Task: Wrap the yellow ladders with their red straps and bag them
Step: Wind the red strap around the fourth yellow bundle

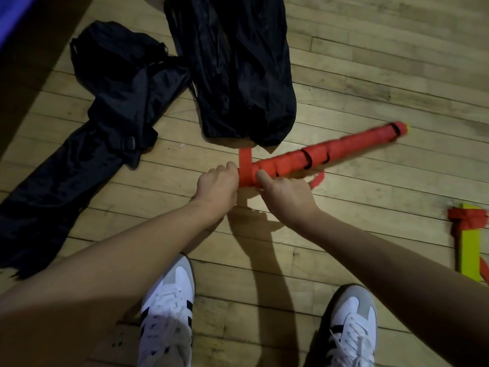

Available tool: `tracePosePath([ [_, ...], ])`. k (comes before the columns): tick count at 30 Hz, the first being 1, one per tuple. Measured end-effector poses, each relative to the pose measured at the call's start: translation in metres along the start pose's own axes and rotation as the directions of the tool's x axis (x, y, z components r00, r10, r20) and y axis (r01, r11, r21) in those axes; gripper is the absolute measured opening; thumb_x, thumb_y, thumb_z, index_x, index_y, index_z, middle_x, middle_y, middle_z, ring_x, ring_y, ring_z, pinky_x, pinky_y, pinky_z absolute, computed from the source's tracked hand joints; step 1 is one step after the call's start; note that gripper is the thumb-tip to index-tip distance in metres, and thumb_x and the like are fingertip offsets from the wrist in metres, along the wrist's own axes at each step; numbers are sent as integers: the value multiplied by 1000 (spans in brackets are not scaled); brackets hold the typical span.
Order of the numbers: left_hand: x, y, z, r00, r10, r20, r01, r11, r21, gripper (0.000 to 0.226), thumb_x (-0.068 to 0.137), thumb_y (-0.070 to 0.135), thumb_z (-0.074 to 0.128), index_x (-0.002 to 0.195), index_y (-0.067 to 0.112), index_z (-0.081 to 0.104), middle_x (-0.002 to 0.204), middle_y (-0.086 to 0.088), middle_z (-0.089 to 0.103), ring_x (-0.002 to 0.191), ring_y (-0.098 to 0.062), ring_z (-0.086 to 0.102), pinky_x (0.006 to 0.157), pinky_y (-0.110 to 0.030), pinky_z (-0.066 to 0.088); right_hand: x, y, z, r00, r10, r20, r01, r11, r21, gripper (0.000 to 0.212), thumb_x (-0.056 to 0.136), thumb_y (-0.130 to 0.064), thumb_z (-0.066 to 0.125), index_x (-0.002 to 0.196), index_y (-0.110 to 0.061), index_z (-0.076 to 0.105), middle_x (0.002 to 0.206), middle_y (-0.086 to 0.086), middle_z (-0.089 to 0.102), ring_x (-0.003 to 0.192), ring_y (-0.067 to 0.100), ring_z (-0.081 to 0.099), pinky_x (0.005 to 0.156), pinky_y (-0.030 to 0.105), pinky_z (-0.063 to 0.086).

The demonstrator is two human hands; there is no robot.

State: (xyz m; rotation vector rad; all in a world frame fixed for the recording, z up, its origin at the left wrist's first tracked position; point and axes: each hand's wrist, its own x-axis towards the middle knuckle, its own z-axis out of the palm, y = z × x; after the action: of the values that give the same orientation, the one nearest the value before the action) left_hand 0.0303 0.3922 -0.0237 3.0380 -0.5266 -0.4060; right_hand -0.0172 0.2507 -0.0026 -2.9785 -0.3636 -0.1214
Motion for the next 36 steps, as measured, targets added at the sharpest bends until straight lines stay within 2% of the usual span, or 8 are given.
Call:
tracePosePath([
  [3, 2, 4, 1, 999, -34, -39, 36, 998, 49, 39, 90, 26, 60, 120, 7, 42, 113, -12, 58, 101, -28, 60, 81, -35, 45, 1, -3, 0, 959, 202, 197, -244, 945, 218, 16, 92, -25, 60, 103, -14, 52, 71, 7, 63, 63, 27, 57, 52, 30, 35],
  [7, 1, 9, 8, 998, -39, 44, 39, 999, 15, 61, 92, 36, 50, 138, 3, 28, 129, -19, 44, 117, -34, 46, 100, -41, 34, 7, -2, 1, 859, 353, 370, -502, 718, 481, 15, 96, -27, 53, 86, -15, 53, 76, 5, 61, 74, 23, 58, 64, 33, 45],
  [12, -4, 5, 13, 992, 69, 106, -63, 996, -62, 67, 92, 32, 53, 144, 4, 20, 134, -16, 35, 122, -31, 38, 104, -38, 29, 6, -4, -1, 548, 470, 691, -827, 184, 531, 9, 87, -4, 53, 79, -9, 51, 70, 8, 55, 61, 18, 52, 56, 28, 47],
  [14, -5, 3, 15, 985, 136, 102, -129, 989, -73, 63, 91, 38, 57, 138, 6, 31, 128, -14, 41, 117, -29, 44, 100, -36, 34, 4, -6, -2, 445, 457, 770, -882, 72, 467, 14, 84, 1, 52, 71, -5, 52, 61, 9, 52, 51, 16, 47, 40, 16, 39],
  [17, -7, 2, 12, 981, 164, 103, -153, 983, -106, 58, 88, 45, 61, 130, 8, 42, 121, -12, 46, 110, -28, 50, 92, -35, 40, -2, -8, 1, 409, 441, 799, -886, -18, 464, 17, 83, 5, 53, 68, -3, 56, 58, 9, 55, 45, 14, 49, 36, 11, 35],
  [20, -10, 1, 7, 987, 126, 99, -106, 977, -184, 59, 88, 41, 63, 131, 9, 38, 123, -13, 40, 104, -28, 54, 86, -35, 47, -9, -10, 6, 473, 418, 776, -858, 16, 514, 21, 85, 4, 51, 70, -6, 62, 62, 6, 62, 53, 16, 54, 52, 21, 43],
  [28, -7, 1, 7, 990, 51, 133, -17, 969, -246, 50, 90, 24, 62, 126, 9, 30, 114, -14, 56, 95, -28, 59, 70, -34, 47, -3, -9, 2, 542, 438, 717, -812, 57, 580, 14, 77, 8, 55, 82, 20, 61, 59, 9, 47, 49, 13, 36, 41, 18, 27],
  [36, -6, 0, 3, 997, 52, 63, -47, 996, -80, 48, 90, 25, 60, 126, 9, 31, 116, -13, 54, 102, -27, 58, 75, -32, 44, 2, -11, 1, 511, 435, 741, -839, 66, 540, 21, 76, 8, 50, 89, 17, 64, 73, 18, 58, 55, 17, 41, 52, 27, 31],
])
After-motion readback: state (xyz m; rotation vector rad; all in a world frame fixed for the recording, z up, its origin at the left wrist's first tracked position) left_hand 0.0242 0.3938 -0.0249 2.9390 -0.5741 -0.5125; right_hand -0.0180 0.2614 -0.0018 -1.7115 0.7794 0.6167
